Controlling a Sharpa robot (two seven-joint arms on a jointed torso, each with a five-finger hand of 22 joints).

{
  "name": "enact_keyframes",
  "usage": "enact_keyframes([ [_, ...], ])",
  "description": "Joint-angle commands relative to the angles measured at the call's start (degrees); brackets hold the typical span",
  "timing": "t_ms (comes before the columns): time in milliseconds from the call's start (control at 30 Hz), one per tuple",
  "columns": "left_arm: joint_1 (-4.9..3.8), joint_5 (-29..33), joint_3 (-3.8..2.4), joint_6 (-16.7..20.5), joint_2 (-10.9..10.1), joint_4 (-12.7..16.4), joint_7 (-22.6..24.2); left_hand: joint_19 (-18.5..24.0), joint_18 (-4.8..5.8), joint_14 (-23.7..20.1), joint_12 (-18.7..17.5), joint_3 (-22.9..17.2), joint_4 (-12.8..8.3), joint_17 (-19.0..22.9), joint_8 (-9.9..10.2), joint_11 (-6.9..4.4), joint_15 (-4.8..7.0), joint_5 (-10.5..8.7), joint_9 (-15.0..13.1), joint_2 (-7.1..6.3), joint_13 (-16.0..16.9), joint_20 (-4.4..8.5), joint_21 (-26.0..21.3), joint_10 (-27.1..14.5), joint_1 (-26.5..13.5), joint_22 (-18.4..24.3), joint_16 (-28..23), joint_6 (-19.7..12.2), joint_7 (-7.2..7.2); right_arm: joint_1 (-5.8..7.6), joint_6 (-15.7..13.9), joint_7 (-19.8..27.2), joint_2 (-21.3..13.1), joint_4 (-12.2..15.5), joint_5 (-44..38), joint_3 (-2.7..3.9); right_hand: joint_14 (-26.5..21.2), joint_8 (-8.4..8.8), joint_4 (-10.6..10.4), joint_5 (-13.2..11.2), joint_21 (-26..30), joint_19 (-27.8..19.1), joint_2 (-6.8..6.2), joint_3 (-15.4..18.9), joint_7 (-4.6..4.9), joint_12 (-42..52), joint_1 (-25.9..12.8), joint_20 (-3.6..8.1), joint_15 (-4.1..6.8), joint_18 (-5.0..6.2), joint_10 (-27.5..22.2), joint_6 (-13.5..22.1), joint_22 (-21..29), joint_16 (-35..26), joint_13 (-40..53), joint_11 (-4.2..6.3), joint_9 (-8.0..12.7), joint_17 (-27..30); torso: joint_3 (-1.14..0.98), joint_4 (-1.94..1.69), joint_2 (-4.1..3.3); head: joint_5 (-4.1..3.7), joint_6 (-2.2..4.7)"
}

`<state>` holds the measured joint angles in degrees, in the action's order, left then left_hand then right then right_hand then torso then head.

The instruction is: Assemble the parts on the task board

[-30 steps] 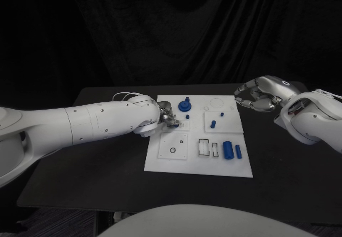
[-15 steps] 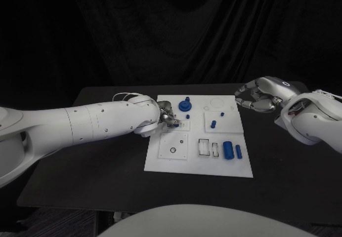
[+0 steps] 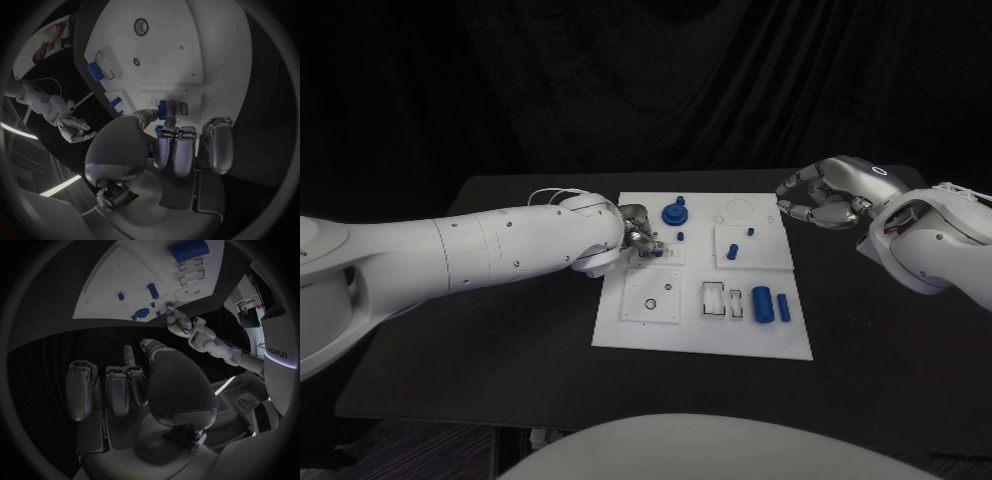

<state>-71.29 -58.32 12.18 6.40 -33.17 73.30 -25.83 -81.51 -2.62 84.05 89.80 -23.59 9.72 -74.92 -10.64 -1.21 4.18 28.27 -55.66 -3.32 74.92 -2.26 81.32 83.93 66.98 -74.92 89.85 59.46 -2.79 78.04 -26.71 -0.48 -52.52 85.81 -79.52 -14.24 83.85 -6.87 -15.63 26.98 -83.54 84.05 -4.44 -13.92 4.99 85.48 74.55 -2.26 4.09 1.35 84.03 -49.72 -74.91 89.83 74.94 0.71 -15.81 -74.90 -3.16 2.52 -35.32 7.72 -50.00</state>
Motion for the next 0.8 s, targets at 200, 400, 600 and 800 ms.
enact_keyframes([
  [200, 0.26, 0.2, -0.01, 0.0, 0.4, -0.5, 1.5, 0.3, -0.74, 5.9, 0.2, -0.8, -0.4, -15.1, 0.5, -0.21, 0.08, -0.13, -0.1, 0.79, 15.1, 0.1, -0.5, 6.1, -0.1, -4.3, 0.1, -0.1, 0.21, -0.15, 0.6, -1.4, -0.1, 0.0, -0.1, 0.05, 6.1, 0.3, -0.1, 0.3, 0.2, 1.8, 0.2, -0.2, 0.02, -0.4, 0.2, -0.54, -0.42, 0.41, 1.2, -0.4, -12.8, 0.2, 8.3, -0.29, 0.1, -15.1, -0.04, 0.08, 0.01, 0.04, 0.0],
  [400, 0.32, 0.2, -0.01, 0.0, 0.5, -0.7, 1.8, 0.4, -0.77, 5.9, 0.2, -0.9, -0.5, -15.1, 0.5, -0.18, 0.06, -0.16, -0.1, 0.81, 15.1, 0.08, -0.6, 6.1, -0.1, -4.2, 0.1, -0.2, 0.19, -0.16, 0.8, -1.6, -0.1, 0.0, -0.1, 0.05, 6.1, 0.34, 0.0, 0.3, 0.3, 1.8, 0.2, -0.3, 0.04, -0.4, 0.2, -0.54, -0.42, 0.44, 1.2, -0.4, -12.7, 0.2, 8.3, -0.3, 0.1, -15.1, -0.07, 0.06, -0.02, -0.03, 0.0],
  [600, 0.38, 0.2, -0.01, 0.1, 0.6, -0.8, 2.1, 0.5, -0.8, 5.9, 0.2, -1.1, -0.6, -15.1, 0.7, -0.14, 0.02, -0.25, -0.1, 0.88, 15.1, 0.04, -0.7, 6.1, -0.1, -4.1, 0.1, -0.3, 0.14, -0.17, 0.9, -1.7, 0.0, 0.0, -0.1, 0.05, 6.1, 0.34, 0.0, 0.3, 0.3, 1.8, 0.2, -0.3, 0.04, -0.4, 0.2, -0.54, -0.42, 0.44, 1.2, -0.4, -12.7, 0.2, 8.3, -0.3, 0.1, -15.1, -0.07, 0.08, 0.02, 0.03, 0.0],
  [800, 0.44, 0.2, -0.01, -0.1, 0.7, -0.9, 2.1, 0.7, -0.86, 5.9, 0.2, -1.3, -0.6, -15.1, 0.8, -0.03, -0.06, -0.63, -0.1, 0.87, 15.1, -0.02, -0.9, 6.1, -0.3, -4.0, 0.1, -0.5, 0.02, -0.2, 1.2, -1.8, 0.0, 0.0, -0.1, 0.05, 6.1, 0.36, 0.0, 0.3, 0.4, 1.7, 0.22, -0.3, 0.06, -0.5, 0.2, -0.55, -0.42, 0.46, 1.1, -0.4, -12.7, 0.2, 8.2, -0.31, 0.1, -15.1, -0.04, 0.12, 0.02, 0.17, 0.0],
])
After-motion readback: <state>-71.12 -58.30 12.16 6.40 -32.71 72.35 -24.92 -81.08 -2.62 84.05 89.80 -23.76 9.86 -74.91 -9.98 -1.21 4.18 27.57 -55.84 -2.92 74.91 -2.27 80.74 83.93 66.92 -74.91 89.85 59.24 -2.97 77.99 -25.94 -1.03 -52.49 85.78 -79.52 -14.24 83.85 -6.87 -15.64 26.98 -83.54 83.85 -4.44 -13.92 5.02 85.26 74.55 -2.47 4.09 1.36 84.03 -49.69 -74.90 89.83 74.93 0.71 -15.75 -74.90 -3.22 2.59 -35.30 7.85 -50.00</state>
